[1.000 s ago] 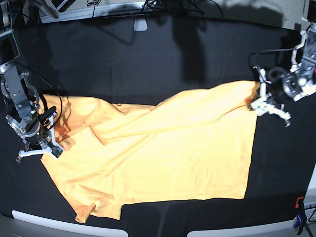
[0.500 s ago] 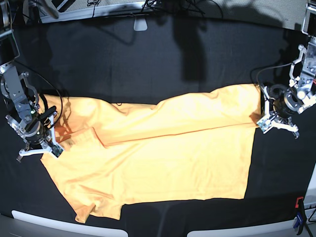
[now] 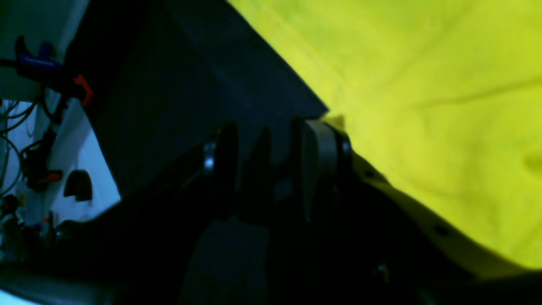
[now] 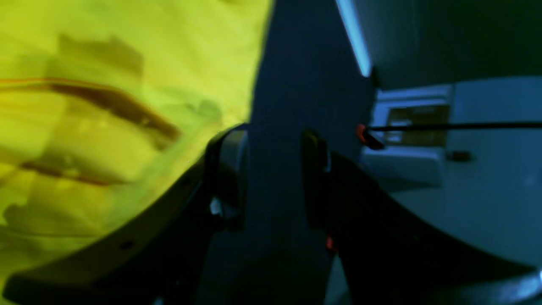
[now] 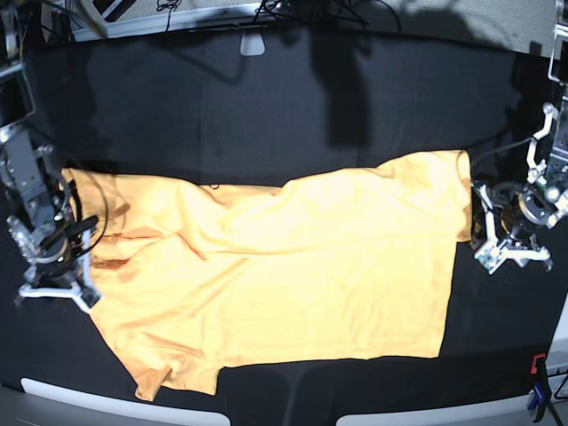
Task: Layout the t-shirt on the table in an organized manner, then fold the t-shirt properly
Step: 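Lower the held shirt edge onto the table with both grippers, then regrasp the shirt edge with both grippers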
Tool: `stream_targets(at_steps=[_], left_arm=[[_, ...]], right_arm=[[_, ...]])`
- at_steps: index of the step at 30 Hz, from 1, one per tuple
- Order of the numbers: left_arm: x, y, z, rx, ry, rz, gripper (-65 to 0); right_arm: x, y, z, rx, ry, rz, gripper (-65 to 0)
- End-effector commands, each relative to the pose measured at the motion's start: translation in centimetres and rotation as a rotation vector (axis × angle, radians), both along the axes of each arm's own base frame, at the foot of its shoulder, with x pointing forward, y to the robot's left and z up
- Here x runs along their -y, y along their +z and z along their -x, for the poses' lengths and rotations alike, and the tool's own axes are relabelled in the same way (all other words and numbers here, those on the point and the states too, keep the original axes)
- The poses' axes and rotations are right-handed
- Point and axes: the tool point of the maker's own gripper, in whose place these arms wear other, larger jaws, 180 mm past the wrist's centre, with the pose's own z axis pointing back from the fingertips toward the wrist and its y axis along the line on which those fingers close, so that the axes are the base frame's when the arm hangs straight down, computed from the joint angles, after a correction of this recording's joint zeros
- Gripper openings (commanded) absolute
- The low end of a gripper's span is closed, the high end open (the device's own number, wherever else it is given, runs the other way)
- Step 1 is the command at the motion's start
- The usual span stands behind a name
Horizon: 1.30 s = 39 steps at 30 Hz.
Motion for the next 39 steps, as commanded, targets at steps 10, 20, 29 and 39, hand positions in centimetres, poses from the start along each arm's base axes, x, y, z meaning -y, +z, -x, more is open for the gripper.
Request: stream_targets(at_steps=[10,20,29,39], left_arm=[[1.0,0.9,4.5,-0.100,-0.079,-0.017,-42.1],[3.5,-2.8,13.0,-0.212,-0.210,-0.116,-42.1],[6.0,-4.1,14.2,-0.165,-0.275,-0.142,-42.1],[6.0,-3.8,11.5,-0.104,-0.264,-0.169,-42.1]], right_arm=[[1.4,3.0,2.5,-0.007,0.020,0.028,-44.9],[1.9,-0.3,7.2,-0.125,0.010,0.063,-44.8],[0.5,-1.4,8.4,-0.150,0.007,0.038,-44.8],[0.1,-1.7,8.5,-0.157,0.002,0.026,-44.9]])
